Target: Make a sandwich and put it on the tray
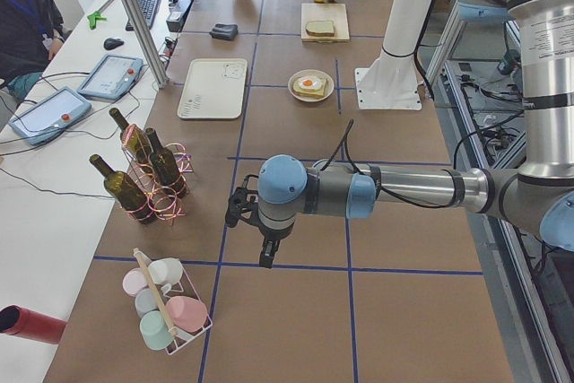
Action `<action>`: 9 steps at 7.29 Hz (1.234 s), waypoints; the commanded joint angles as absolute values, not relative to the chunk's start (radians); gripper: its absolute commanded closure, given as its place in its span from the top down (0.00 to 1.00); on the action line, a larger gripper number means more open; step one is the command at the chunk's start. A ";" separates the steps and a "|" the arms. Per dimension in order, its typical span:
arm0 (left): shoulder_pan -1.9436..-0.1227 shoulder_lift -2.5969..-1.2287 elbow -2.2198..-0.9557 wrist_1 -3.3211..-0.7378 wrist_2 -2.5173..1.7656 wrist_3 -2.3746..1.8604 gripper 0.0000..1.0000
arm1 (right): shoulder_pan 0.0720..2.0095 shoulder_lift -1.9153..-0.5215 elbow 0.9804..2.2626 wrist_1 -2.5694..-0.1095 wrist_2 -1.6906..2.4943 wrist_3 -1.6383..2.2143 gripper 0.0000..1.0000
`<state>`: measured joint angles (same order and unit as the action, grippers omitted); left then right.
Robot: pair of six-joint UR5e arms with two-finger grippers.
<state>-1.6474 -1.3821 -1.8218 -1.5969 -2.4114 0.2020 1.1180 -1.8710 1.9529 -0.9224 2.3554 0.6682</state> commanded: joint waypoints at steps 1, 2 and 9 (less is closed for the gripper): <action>-1.647 -1.381 -1.830 -1.597 -2.411 0.201 1.00 | 0.901 -1.904 1.953 -0.729 2.201 0.932 1.00; -1.647 -1.379 -1.833 -1.597 -2.411 0.201 1.00 | 0.784 -1.922 1.953 -0.648 2.089 1.050 1.00; -1.646 -1.379 -1.835 -1.597 -2.413 0.202 1.00 | 0.535 -1.940 1.954 -0.630 1.888 1.154 0.64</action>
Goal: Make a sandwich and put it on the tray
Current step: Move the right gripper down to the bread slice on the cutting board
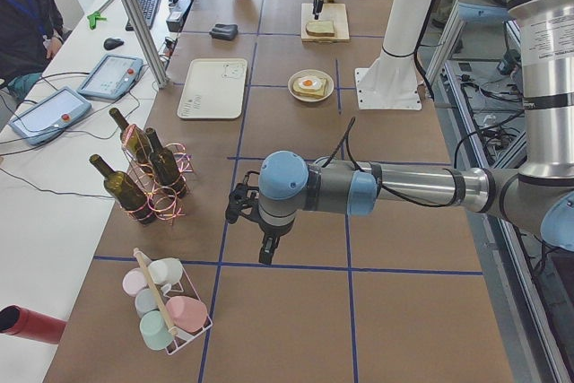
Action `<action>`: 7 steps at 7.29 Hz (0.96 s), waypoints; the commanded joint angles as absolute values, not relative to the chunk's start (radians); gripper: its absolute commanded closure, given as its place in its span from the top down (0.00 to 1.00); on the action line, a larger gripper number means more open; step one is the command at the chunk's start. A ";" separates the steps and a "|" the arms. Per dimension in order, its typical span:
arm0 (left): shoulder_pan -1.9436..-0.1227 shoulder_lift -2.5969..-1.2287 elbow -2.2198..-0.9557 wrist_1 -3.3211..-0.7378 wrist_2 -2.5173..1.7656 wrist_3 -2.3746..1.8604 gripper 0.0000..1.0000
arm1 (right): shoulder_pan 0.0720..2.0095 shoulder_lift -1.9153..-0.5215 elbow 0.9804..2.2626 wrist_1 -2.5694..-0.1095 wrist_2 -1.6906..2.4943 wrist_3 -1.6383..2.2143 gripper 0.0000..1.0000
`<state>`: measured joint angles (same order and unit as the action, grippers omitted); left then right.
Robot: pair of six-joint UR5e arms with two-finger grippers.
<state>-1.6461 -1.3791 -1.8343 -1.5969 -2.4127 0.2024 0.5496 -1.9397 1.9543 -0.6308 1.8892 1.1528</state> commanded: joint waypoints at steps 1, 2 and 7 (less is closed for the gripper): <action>-1.647 -1.379 -1.835 -1.597 -2.411 0.202 1.00 | 0.522 -1.940 1.953 -0.630 1.887 1.154 0.62; -1.646 -1.379 -1.835 -1.597 -2.413 0.202 1.00 | 0.515 -1.940 1.953 -0.630 1.887 1.154 0.62; -1.647 -1.381 -1.835 -1.597 -2.413 0.201 1.00 | 0.500 -1.940 1.944 -0.632 1.887 1.154 0.47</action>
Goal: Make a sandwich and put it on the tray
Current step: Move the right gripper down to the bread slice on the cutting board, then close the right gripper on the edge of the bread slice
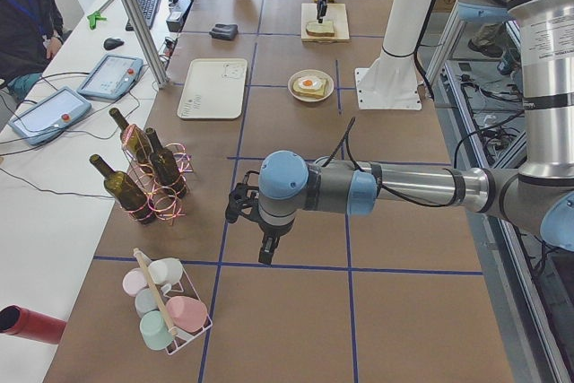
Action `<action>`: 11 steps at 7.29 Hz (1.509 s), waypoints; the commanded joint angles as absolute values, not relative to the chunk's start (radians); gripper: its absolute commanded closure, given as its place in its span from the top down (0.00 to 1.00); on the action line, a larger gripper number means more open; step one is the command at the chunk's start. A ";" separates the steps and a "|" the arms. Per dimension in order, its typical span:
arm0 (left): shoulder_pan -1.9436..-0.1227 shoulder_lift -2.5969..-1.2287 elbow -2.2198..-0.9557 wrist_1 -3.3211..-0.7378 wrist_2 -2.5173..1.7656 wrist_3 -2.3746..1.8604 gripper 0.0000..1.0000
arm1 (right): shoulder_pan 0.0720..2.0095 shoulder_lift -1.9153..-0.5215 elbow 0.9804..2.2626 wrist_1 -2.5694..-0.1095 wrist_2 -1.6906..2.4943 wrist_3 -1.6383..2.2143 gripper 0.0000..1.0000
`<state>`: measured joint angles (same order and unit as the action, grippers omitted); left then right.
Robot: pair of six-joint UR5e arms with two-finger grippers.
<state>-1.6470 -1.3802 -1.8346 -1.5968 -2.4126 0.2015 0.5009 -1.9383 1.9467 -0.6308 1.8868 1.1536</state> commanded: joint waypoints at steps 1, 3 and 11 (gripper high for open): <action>-1.646 -1.381 -1.835 -1.597 -2.413 0.201 1.00 | 0.500 -1.940 1.944 -0.632 1.887 1.154 0.47; -1.647 -1.381 -1.835 -1.597 -2.413 0.201 1.00 | 0.500 -1.942 1.937 -0.632 1.887 1.154 0.43; -1.647 -1.381 -1.838 -1.597 -2.411 0.201 1.00 | 0.502 -1.940 1.944 -0.629 1.897 1.152 0.00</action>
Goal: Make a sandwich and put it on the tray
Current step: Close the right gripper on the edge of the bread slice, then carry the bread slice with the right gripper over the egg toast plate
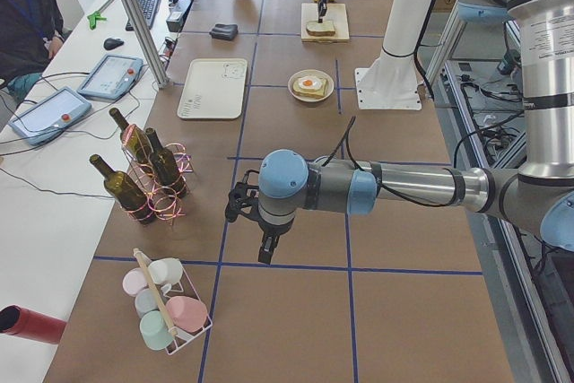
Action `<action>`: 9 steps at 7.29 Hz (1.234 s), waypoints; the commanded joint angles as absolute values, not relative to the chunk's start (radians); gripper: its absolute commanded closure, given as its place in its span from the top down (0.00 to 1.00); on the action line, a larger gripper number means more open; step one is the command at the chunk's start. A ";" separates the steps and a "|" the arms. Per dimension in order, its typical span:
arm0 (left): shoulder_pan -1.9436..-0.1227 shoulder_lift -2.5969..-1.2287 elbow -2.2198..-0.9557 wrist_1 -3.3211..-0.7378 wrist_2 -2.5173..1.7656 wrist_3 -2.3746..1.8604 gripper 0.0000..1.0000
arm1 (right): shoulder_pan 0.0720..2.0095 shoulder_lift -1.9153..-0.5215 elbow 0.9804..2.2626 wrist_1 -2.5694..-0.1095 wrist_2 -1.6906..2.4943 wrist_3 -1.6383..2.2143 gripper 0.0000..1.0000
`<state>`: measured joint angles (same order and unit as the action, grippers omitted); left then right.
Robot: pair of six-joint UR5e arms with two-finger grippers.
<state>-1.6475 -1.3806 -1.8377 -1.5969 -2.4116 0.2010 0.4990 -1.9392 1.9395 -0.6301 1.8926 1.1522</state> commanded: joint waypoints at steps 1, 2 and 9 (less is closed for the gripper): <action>-1.647 -1.382 -1.838 -1.597 -2.413 0.201 1.00 | 0.505 -1.940 1.957 -0.629 1.916 1.151 0.00; -1.647 -1.382 -1.838 -1.597 -2.411 0.202 1.00 | 0.506 -1.940 1.974 -0.629 1.939 1.150 0.00; -1.649 -1.382 -1.844 -1.597 -2.411 0.201 1.00 | 0.560 -1.679 1.993 -0.672 2.034 1.285 0.00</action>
<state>-1.6479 -1.3822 -1.8436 -1.5969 -2.4114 0.2010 0.5606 -1.7578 2.0089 -0.6477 2.0371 1.2551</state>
